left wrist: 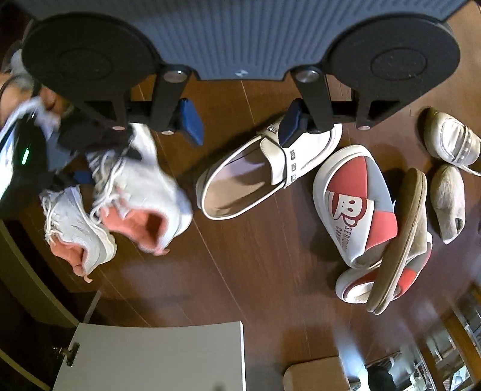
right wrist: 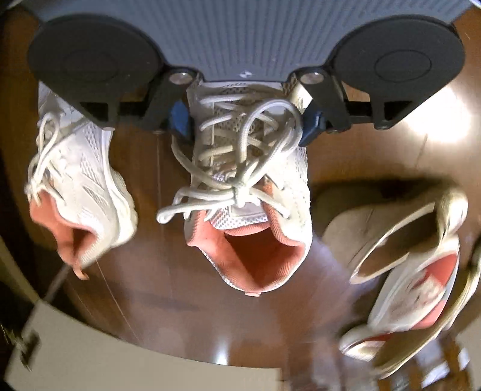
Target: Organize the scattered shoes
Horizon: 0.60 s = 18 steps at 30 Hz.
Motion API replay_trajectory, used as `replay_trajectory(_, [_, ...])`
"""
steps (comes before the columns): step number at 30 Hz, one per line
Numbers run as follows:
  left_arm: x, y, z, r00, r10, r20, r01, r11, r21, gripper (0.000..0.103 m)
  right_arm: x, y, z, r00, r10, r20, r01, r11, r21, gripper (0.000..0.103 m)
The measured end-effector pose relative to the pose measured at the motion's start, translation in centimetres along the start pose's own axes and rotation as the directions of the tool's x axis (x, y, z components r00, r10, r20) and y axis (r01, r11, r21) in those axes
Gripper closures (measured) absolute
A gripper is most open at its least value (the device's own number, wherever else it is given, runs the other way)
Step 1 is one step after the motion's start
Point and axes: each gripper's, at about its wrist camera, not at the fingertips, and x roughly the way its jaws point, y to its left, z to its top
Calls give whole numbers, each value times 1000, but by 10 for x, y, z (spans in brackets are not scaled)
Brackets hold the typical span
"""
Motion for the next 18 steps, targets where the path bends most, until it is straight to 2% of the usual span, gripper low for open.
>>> replay_trajectory(3, [0, -3, -3, 1000, -5, -8, 5, 1000, 13, 44, 0, -39, 9, 999, 48, -11, -46, 992, 114, 36])
replay_trajectory(7, [1, -8, -6, 1000, -9, -18, 10, 999, 34, 44, -2, -74, 8, 997, 81, -13, -78, 983, 164, 36])
replay_trajectory(10, [3, -11, -8, 999, -15, -31, 16, 999, 42, 44, -1, -76, 4, 1000, -1, -24, 3, 994, 111, 36])
replay_trajectory(15, [5, -16, -10, 999, -26, -38, 28, 999, 45, 44, 1, -56, -5, 994, -104, -13, 105, 994, 40, 36])
replay_trajectory(18, [5, -21, -13, 999, -29, -42, 31, 998, 57, 44, 0, -56, -6, 992, -125, -12, 126, 988, 87, 36])
